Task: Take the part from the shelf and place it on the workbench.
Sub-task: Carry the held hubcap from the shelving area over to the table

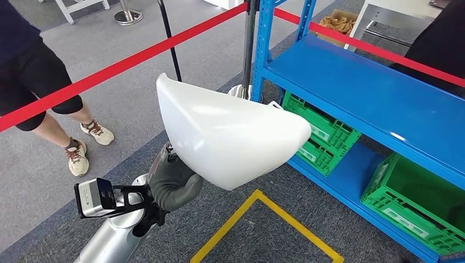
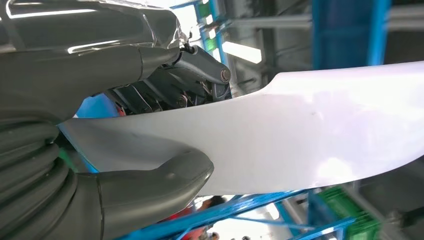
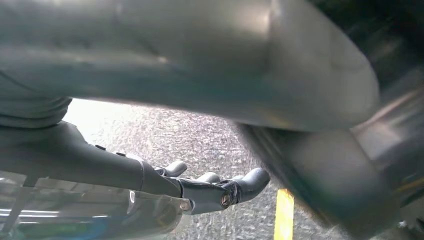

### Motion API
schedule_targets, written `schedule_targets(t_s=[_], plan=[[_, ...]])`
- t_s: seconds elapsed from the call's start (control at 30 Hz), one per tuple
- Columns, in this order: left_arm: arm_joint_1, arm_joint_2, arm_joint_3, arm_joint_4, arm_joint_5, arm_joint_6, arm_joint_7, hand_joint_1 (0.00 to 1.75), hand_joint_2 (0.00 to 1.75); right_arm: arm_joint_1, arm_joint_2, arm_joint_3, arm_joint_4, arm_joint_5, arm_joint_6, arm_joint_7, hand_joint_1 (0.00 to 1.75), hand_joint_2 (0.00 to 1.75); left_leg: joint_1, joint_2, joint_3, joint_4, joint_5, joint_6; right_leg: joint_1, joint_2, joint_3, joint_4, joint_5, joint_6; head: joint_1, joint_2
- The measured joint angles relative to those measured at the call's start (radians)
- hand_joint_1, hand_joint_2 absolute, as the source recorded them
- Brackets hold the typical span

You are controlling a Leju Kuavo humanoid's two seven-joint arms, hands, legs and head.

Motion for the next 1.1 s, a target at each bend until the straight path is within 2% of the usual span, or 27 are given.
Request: schedule_targets(t_s=[0.07, 0.1, 0.13, 0.17, 0.2, 0.23, 0.3, 0.33, 0.37, 0.4, 0.43, 0.47, 0.5, 0.53, 0.6, 0.63, 0.67, 0.7, 0.73, 0.77, 0.8, 0.87, 0.9, 0.97, 1.0, 1.03, 1.1], plan=[[-0.009, -0.004, -0.003, 0.006, 0.013, -0.004, -0.001, 1.75, 1.75, -0.002, 0.003, -0.002, 0.000, -0.017, 0.001, 0.021, 0.00, 0.00, 0.004, -0.018, -0.001, -0.004, 0.008, 0.009, -0.001, 0.056, -0.045, 0.104, -0.059, 0.005, 0.005, 0.000], [-0.009, -0.005, -0.005, 0.010, 0.016, -0.005, -0.001, 1.75, 1.75, -0.002, 0.005, -0.003, 0.000, -0.024, 0.003, 0.027, 0.00, 0.00, 0.004, -0.029, -0.003, -0.004, 0.009, 0.012, 0.000, 0.072, -0.078, 0.178, -0.092, 0.005, 0.006, 0.000], [-0.008, -0.006, -0.007, 0.013, 0.017, -0.005, -0.001, 1.75, 1.75, -0.004, 0.006, -0.004, 0.000, -0.029, 0.006, 0.030, 0.00, 0.00, 0.004, -0.041, -0.003, -0.003, 0.010, 0.013, 0.002, 0.079, -0.105, 0.240, -0.112, 0.005, 0.008, 0.000], [-0.006, -0.005, -0.009, 0.017, 0.017, -0.005, -0.001, 1.75, 1.75, -0.005, 0.007, -0.005, 0.000, -0.033, 0.009, 0.033, 0.00, 0.00, 0.004, -0.054, -0.003, -0.002, 0.010, 0.013, 0.004, 0.083, -0.116, 0.271, -0.115, 0.005, 0.008, 0.000], [-0.005, -0.005, -0.011, 0.019, 0.017, -0.005, -0.001, 1.75, 1.75, -0.006, 0.007, -0.007, 0.000, -0.039, 0.012, 0.043, 0.00, 0.00, 0.004, -0.069, -0.002, -0.001, 0.010, 0.013, 0.005, 0.085, -0.108, 0.260, -0.098, 0.003, 0.008, 0.000], [-0.005, -0.005, -0.013, 0.021, 0.017, -0.005, -0.001, 1.75, 1.75, -0.007, 0.008, -0.011, 0.000, -0.046, 0.015, 0.058, 0.00, 0.00, 0.004, -0.084, 0.000, 0.001, 0.009, 0.012, 0.004, 0.089, -0.081, 0.210, -0.066, 0.001, 0.009, 0.000], [-0.002, -0.002, -0.014, 0.021, 0.013, -0.005, -0.007, 1.75, 1.75, -0.006, 0.006, -0.025, 0.001, -0.066, 0.019, 0.099, 0.00, 0.00, 0.004, -0.114, -0.003, 0.008, 0.007, 0.006, -0.001, 0.126, -0.015, 0.068, -0.006, -0.001, 0.009, 0.000], [0.000, -0.001, -0.014, 0.022, 0.010, -0.006, -0.011, 1.75, 1.75, -0.005, 0.004, -0.033, 0.002, -0.075, 0.020, 0.117, 0.00, 0.00, 0.004, -0.127, -0.009, 0.013, 0.007, 0.001, -0.003, 0.146, 0.007, 0.018, 0.005, -0.002, 0.008, 0.000], [0.005, 0.001, -0.014, 0.022, 0.006, -0.006, -0.016, 1.75, 1.75, -0.003, 0.000, -0.042, 0.002, -0.086, 0.020, 0.133, 0.00, 0.00, 0.005, -0.139, -0.016, 0.016, 0.009, -0.005, -0.004, 0.160, 0.018, -0.007, 0.004, -0.002, 0.008, 0.000], [0.010, 0.003, -0.014, 0.022, 0.002, -0.007, -0.021, 1.75, 1.75, -0.001, -0.006, -0.052, 0.003, -0.097, 0.018, 0.148, 0.00, 0.00, 0.006, -0.151, -0.024, 0.018, 0.012, -0.011, -0.002, 0.161, 0.021, -0.013, -0.002, -0.004, 0.008, 0.000], [0.017, 0.006, -0.013, 0.022, -0.004, -0.007, -0.024, 1.75, 1.75, 0.003, -0.013, -0.062, 0.003, -0.107, 0.013, 0.161, 0.00, 0.00, 0.008, -0.163, -0.030, 0.017, 0.015, -0.017, -0.002, 0.152, 0.022, -0.016, -0.003, -0.009, 0.007, 0.000], [0.024, 0.008, -0.011, 0.021, -0.010, -0.008, -0.027, 1.75, 1.75, 0.006, -0.023, -0.073, 0.002, -0.119, 0.007, 0.172, 0.00, 0.00, 0.008, -0.161, -0.036, 0.019, 0.015, -0.023, -0.002, 0.139, 0.023, -0.018, -0.001, -0.014, 0.008, 0.000], [0.030, 0.010, -0.009, 0.020, -0.015, -0.008, -0.029, 1.75, 1.75, 0.009, -0.033, -0.084, 0.002, -0.129, 0.002, 0.182, 0.00, 0.00, 0.007, -0.143, -0.046, 0.033, 0.006, -0.028, -0.003, 0.126, 0.024, -0.020, 0.001, -0.020, 0.004, 0.000], [0.035, 0.012, -0.007, 0.019, -0.020, -0.007, -0.030, 1.75, 1.75, 0.013, -0.044, -0.096, 0.001, -0.139, -0.004, 0.190, 0.00, 0.00, 0.006, -0.114, -0.065, 0.067, -0.012, -0.032, -0.005, 0.112, 0.025, -0.023, 0.002, -0.026, 0.000, 0.000], [0.048, 0.014, -0.005, 0.012, -0.028, -0.006, -0.031, 1.75, 1.75, 0.021, -0.068, -0.117, 0.001, -0.150, -0.012, 0.207, 0.00, 0.00, 0.008, -0.051, -0.132, 0.195, -0.072, -0.040, -0.003, 0.082, 0.025, -0.024, 0.001, -0.033, -0.007, 0.000], [0.058, 0.014, -0.003, 0.008, -0.030, -0.005, -0.031, 1.75, 1.75, 0.026, -0.081, -0.126, 0.001, -0.152, -0.015, 0.215, 0.00, 0.00, 0.010, -0.038, -0.167, 0.263, -0.096, -0.042, -0.002, 0.067, 0.025, -0.024, 0.000, -0.034, -0.008, 0.000], [0.069, 0.015, -0.001, 0.003, -0.031, -0.005, -0.031, 1.75, 1.75, 0.032, -0.094, -0.134, 0.001, -0.153, -0.019, 0.223, 0.00, 0.00, 0.012, -0.032, -0.192, 0.306, -0.104, -0.043, -0.001, 0.051, 0.025, -0.024, -0.001, -0.035, -0.008, 0.000], [0.079, 0.017, 0.001, -0.003, -0.031, -0.005, -0.031, 1.75, 1.75, 0.035, -0.107, -0.142, 0.000, -0.155, -0.024, 0.230, 0.00, 0.00, 0.013, -0.029, -0.196, 0.311, -0.094, -0.044, -0.001, 0.036, 0.026, -0.024, -0.002, -0.034, -0.008, 0.000], [0.087, 0.019, 0.003, -0.010, -0.031, -0.005, -0.031, 1.75, 1.75, 0.037, -0.119, -0.149, -0.001, -0.157, -0.028, 0.235, 0.00, 0.00, 0.014, -0.025, -0.179, 0.275, -0.068, -0.043, -0.001, 0.024, 0.028, -0.024, -0.004, -0.033, -0.008, 0.000], [0.092, 0.021, 0.006, -0.018, -0.030, -0.006, -0.031, 1.75, 1.75, 0.038, -0.130, -0.156, -0.002, -0.159, -0.033, 0.239, 0.00, 0.00, 0.014, -0.010, -0.141, 0.204, -0.032, -0.041, -0.001, 0.012, 0.031, -0.024, -0.006, -0.030, -0.008, 0.000], [0.095, 0.022, 0.009, -0.025, -0.029, -0.006, -0.031, 1.75, 1.75, 0.039, -0.140, -0.162, -0.003, -0.162, -0.036, 0.242, 0.00, 0.00, 0.010, 0.016, -0.101, 0.129, -0.008, -0.036, 0.001, 0.002, 0.034, -0.024, -0.009, -0.026, -0.008, 0.000], [0.097, 0.023, 0.013, -0.038, -0.025, -0.010, -0.032, 1.75, 1.75, 0.039, -0.157, -0.173, -0.005, -0.166, -0.041, 0.244, 0.00, 0.00, 0.000, 0.051, -0.046, 0.033, 0.015, -0.026, 0.004, -0.016, 0.040, -0.024, -0.015, -0.017, -0.006, 0.000], [0.099, 0.024, 0.015, -0.041, -0.022, -0.012, -0.032, 1.75, 1.75, 0.039, -0.164, -0.178, -0.006, -0.168, -0.045, 0.245, 0.00, 0.00, -0.005, 0.053, -0.042, 0.024, 0.011, -0.020, 0.005, -0.026, 0.043, -0.025, -0.017, -0.011, -0.006, 0.000], [0.103, 0.025, 0.019, -0.048, -0.015, -0.020, -0.033, 1.75, 1.75, 0.038, -0.175, -0.186, -0.008, -0.170, -0.055, 0.245, 0.00, 0.00, -0.005, 0.025, -0.043, 0.020, 0.017, -0.008, 0.003, -0.045, 0.049, -0.029, -0.021, -0.001, -0.006, 0.000], [0.104, 0.025, 0.021, -0.052, -0.013, -0.025, -0.033, 1.75, 1.75, 0.037, -0.179, -0.190, -0.008, -0.170, -0.059, 0.245, 0.00, 0.00, -0.002, 0.012, -0.041, 0.016, 0.019, -0.001, 0.000, -0.036, 0.050, -0.022, -0.029, 0.004, -0.005, 0.000], [0.105, 0.024, 0.022, -0.056, -0.010, -0.030, -0.034, 1.75, 1.75, 0.036, -0.185, -0.194, -0.009, -0.170, -0.063, 0.244, 0.00, 0.00, 0.001, 0.000, -0.038, 0.011, 0.023, 0.006, -0.001, -0.013, 0.040, 0.004, -0.047, 0.007, -0.003, 0.000], [0.107, 0.021, 0.025, -0.061, -0.008, -0.040, -0.035, 1.75, 1.75, 0.039, -0.203, -0.203, -0.010, -0.169, -0.070, 0.242, 0.00, 0.00, 0.002, -0.025, -0.036, 0.008, 0.026, 0.015, -0.002, 0.054, -0.016, 0.126, -0.106, 0.009, 0.002, 0.000]])
